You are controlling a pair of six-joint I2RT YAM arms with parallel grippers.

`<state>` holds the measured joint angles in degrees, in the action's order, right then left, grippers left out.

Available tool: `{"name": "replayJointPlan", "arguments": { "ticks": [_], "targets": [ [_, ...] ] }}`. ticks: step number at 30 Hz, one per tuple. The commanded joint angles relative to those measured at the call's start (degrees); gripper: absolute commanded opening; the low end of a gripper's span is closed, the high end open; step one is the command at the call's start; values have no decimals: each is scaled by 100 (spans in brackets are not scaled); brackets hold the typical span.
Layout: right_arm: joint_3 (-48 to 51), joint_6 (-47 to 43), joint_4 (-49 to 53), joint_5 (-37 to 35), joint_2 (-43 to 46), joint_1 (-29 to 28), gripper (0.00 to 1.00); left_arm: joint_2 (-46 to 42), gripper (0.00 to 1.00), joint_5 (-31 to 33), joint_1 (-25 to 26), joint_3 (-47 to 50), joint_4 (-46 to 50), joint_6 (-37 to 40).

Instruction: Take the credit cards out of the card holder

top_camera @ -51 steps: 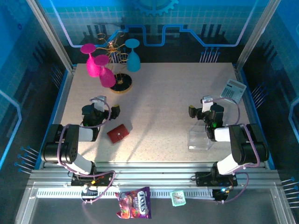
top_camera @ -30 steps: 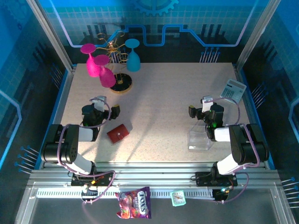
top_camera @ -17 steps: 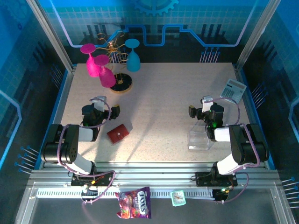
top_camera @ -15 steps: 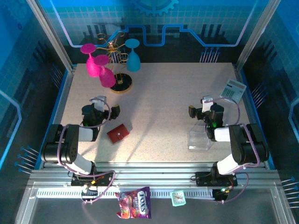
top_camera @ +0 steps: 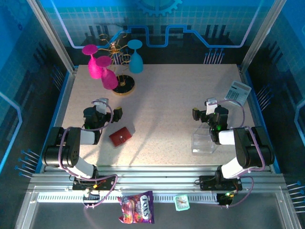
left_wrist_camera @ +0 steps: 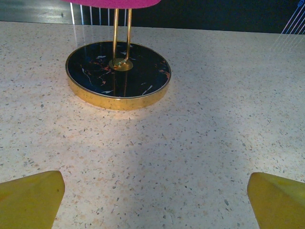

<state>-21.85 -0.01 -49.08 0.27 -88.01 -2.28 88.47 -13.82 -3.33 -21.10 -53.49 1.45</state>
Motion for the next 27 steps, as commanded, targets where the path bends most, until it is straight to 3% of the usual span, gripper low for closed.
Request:
{"name": "replayJointPlan", "arguments": {
  "ticks": [1, 4, 9, 14, 21, 27],
  "targets": [
    [-118, -60, -140, -47, -24, -44, 100, 66, 99, 70, -60, 45, -233, -59],
    [-79, -28, -198, -546, 32, -140, 100, 31, 99, 665, -62, 56, -215, -267],
    [-109, -25, 121, -809, 397, -223, 100, -47, 99, 776, -56, 41, -131, -301],
    [-301, -70, 795, -888, 795, -274, 100, -425, 99, 1492, 56, -250, 783, -410],
    [-745, 190, 2189, -764, 1236, -316, 100, -1090, 99, 1544, 174, -554, 1825, -299],
    [-1215, 575, 3781, -613, 1546, -317, 100, -1969, 99, 1550, 245, -544, 2507, -677]
  ]
}}
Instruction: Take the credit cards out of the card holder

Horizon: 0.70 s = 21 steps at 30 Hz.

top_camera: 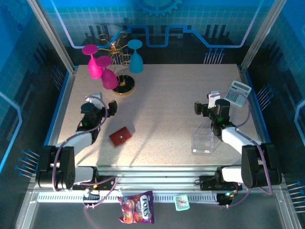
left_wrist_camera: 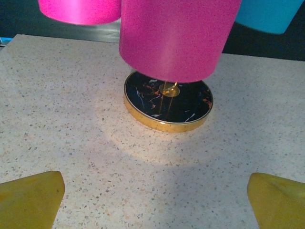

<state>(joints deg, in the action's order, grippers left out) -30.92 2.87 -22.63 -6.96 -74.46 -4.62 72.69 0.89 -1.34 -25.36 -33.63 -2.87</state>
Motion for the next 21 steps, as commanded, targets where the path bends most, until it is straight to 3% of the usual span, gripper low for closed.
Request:
{"name": "replayJointPlan", "arguments": {
  "ticks": [1, 7, 12, 16, 21],
  "targets": [
    [-394, 345, 1380, 154, 247, -88, 100, -557, 99, 52, 70, -128, 680, -315],
    [-934, 750, 2859, 300, 470, -82, 100, -1372, 99, -19, 81, -725, 2515, -962],
    [-1511, 1127, 4242, 576, 402, -22, 98, -1551, 99, -243, 80, -1590, 4083, -1237],
    [-1814, 1454, 5170, 744, 312, 149, 92, -1611, 99, -430, 77, -2049, 4645, -1187],
    [-1743, 1671, 5636, 931, 388, 409, 84, -1403, 99, -950, 82, -2664, 5241, -803]
  ]
}}
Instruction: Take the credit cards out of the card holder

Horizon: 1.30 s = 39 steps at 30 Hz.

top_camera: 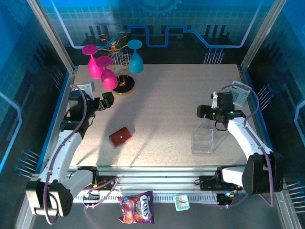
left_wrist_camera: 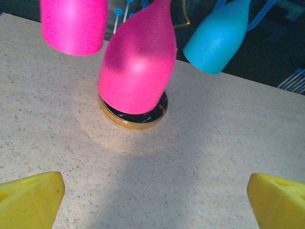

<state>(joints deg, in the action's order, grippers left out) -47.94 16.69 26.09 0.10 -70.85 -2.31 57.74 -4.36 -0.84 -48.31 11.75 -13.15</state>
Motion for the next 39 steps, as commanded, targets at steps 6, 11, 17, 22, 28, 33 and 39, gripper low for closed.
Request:
{"name": "replayJointPlan", "arguments": {
  "ticks": [6, 11, 17, 22, 28, 33, 39],
  "targets": [
    [99, 458, 1048, 596, 36, 591, 70, 403, 99, -589, 31, -794, 1006, 536],
    [192, 419, 1212, 506, 106, 712, 63, 411, 99, -589, 23, -602, 837, 687],
    [359, 379, 1254, 383, 236, 740, 44, 326, 99, -365, 14, -369, 726, 649],
    [506, 515, 1312, 266, 377, 745, 38, 308, 99, -218, -4, -317, 652, 711],
    [810, 808, 1321, 235, 666, 745, 37, 326, 99, -249, -64, -251, 530, 700],
    [998, 969, 1239, 281, 843, 748, 36, 385, 99, -313, -109, -253, 522, 687],
    [1125, 1133, 1138, 416, 819, 739, 33, 392, 99, -457, -109, -210, 442, 667]
  ]
}}
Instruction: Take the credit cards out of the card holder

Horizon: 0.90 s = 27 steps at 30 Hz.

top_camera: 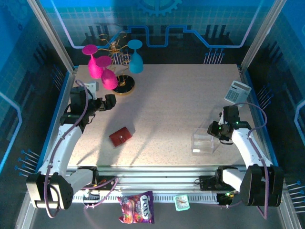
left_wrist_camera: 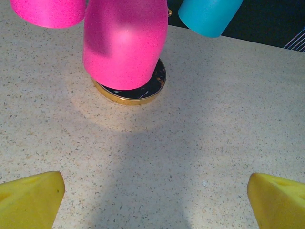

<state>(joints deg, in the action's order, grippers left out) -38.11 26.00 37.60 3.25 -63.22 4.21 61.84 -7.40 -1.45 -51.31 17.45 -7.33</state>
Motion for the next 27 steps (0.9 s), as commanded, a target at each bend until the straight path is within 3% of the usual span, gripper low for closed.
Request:
{"name": "replayJointPlan", "arguments": {
  "ticks": [1, 27],
  "targets": [
    [151, 227, -32, 119, 40, 88, 32, -9, 99, -157, -52, 91, -137, 82],
    [344, 319, -258, -61, 57, -95, 18, 74, 99, -157, -48, 77, -76, 108]
  ]
}}
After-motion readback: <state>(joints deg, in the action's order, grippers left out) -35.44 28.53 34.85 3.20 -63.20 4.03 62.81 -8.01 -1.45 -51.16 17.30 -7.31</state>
